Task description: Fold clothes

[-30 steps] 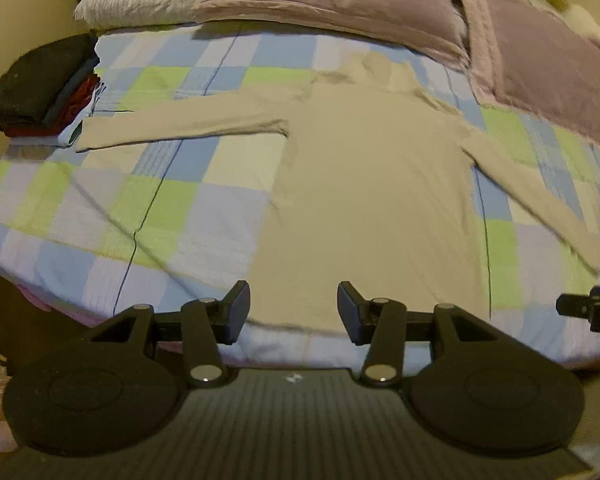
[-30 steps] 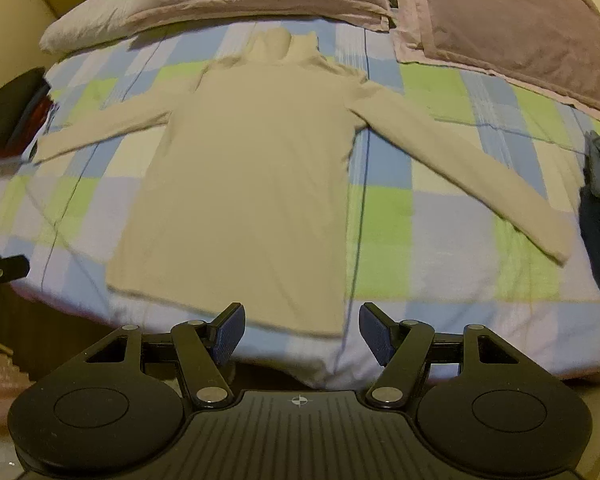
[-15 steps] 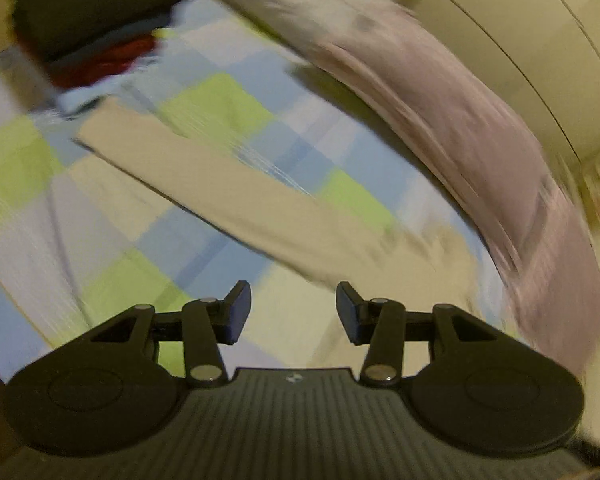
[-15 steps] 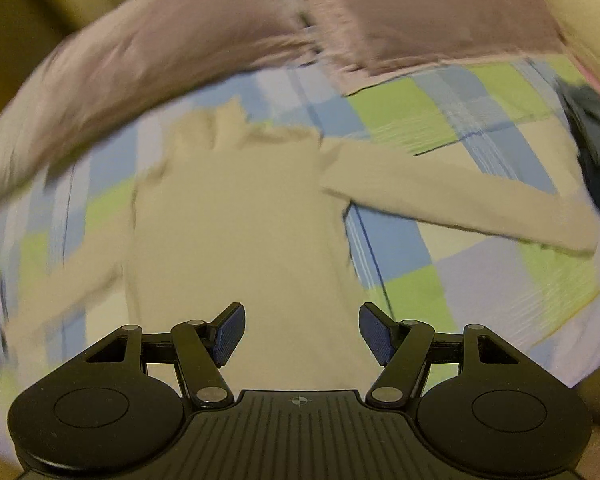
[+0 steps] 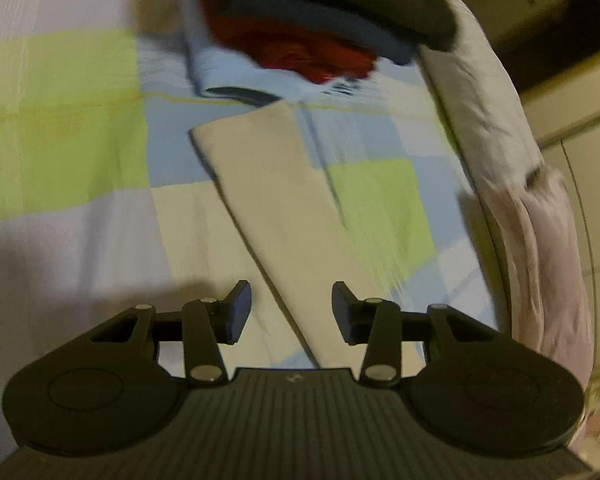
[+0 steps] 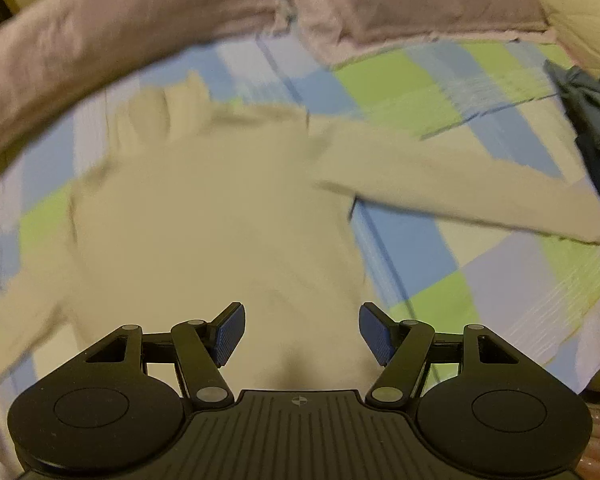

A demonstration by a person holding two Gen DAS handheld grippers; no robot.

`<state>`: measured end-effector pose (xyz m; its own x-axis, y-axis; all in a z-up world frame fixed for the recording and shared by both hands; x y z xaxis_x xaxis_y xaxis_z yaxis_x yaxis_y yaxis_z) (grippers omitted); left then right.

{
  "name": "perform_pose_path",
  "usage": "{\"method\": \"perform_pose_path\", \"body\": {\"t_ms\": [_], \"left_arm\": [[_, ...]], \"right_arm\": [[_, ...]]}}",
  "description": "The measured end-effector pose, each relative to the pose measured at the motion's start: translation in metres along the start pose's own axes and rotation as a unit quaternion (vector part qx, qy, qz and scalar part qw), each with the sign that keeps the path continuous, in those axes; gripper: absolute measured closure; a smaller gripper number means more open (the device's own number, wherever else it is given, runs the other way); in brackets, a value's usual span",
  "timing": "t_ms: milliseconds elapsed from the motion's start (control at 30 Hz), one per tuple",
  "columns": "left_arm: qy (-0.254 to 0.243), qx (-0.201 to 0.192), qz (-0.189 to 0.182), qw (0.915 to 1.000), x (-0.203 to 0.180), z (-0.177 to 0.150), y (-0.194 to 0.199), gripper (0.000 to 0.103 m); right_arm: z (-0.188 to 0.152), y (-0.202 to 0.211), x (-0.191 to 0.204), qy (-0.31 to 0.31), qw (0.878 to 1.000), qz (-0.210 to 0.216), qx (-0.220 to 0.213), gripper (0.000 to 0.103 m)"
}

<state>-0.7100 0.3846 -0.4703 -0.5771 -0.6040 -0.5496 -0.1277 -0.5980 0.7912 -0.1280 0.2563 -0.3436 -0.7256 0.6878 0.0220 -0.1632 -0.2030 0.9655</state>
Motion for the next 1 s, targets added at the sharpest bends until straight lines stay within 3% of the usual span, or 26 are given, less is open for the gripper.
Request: {"method": "perform_pose_path", "body": {"t_ms": [200,333,400,433,567,633,700,767,800,900,967,1000], "left_arm": [[0.070,-0.029,-0.040,0.9964,0.029,0.013,-0.032,0.068],[0.072,-0.053,-0.063,0.9940,0.031,0.013,-0.037,0.069],[0.061,-0.066,-0.065,0.9939,0.028,0.013,-0.041,0.077],[0.048,-0.070,-0.057,0.9947,0.027,0.012,-0.044,0.100],[0.006,-0.089,-0.052,0.9947,0.007,0.008,-0.036,0.103],[-0.021,-0.095,-0.088,0.9914,-0.018,-0.002,-0.022,0.103],[-0.051,-0.068,-0.146,0.9856,-0.059,-0.028,-0.007,0.103],[-0.088,-0.028,-0.213,0.9728,-0.106,-0.061,0.010,0.103],[-0.116,-0.002,-0.249,0.9615,-0.135,-0.085,0.018,0.103],[-0.197,0.087,-0.341,0.9151,-0.212,-0.173,0.037,0.102],[-0.243,0.153,-0.372,0.8824,-0.246,-0.240,0.040,0.097],[-0.266,0.178,-0.375,0.8701,-0.256,-0.269,0.038,0.093]], "right_arm": [[-0.037,-0.045,0.000,0.047,0.998,-0.023,0.033,0.036],[-0.043,-0.063,-0.011,0.041,0.998,-0.020,0.036,0.036],[-0.040,-0.072,-0.017,0.039,0.999,-0.016,0.032,0.036],[-0.038,-0.076,-0.019,0.038,0.999,-0.015,0.031,0.036],[-0.030,-0.088,-0.031,0.041,0.999,-0.009,0.027,0.036],[-0.025,-0.087,-0.041,0.045,0.999,-0.008,0.019,0.036],[-0.017,-0.086,-0.053,0.047,0.999,-0.009,0.009,0.036],[-0.008,-0.081,-0.065,0.032,0.999,0.002,-0.008,0.036],[-0.004,-0.078,-0.071,0.023,1.000,0.009,-0.017,0.036],[0.008,-0.069,-0.089,-0.003,0.999,0.029,-0.043,0.036],[0.016,-0.063,-0.102,-0.020,0.997,0.043,-0.061,0.036],[0.020,-0.060,-0.108,-0.029,0.996,0.050,-0.070,0.036]]}}
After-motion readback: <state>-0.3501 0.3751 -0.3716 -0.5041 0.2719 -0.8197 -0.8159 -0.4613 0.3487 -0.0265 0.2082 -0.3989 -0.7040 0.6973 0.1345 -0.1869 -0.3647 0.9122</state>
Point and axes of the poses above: each gripper's, at about its wrist camera, not at the fingertips, and y roughly against the way its jaws point, x to its left, z to its top, the point moved 5 cm from there along -y, roughly the way its jaws point, and after that the axes turned 1 degree about z, right-handed, at the moved point
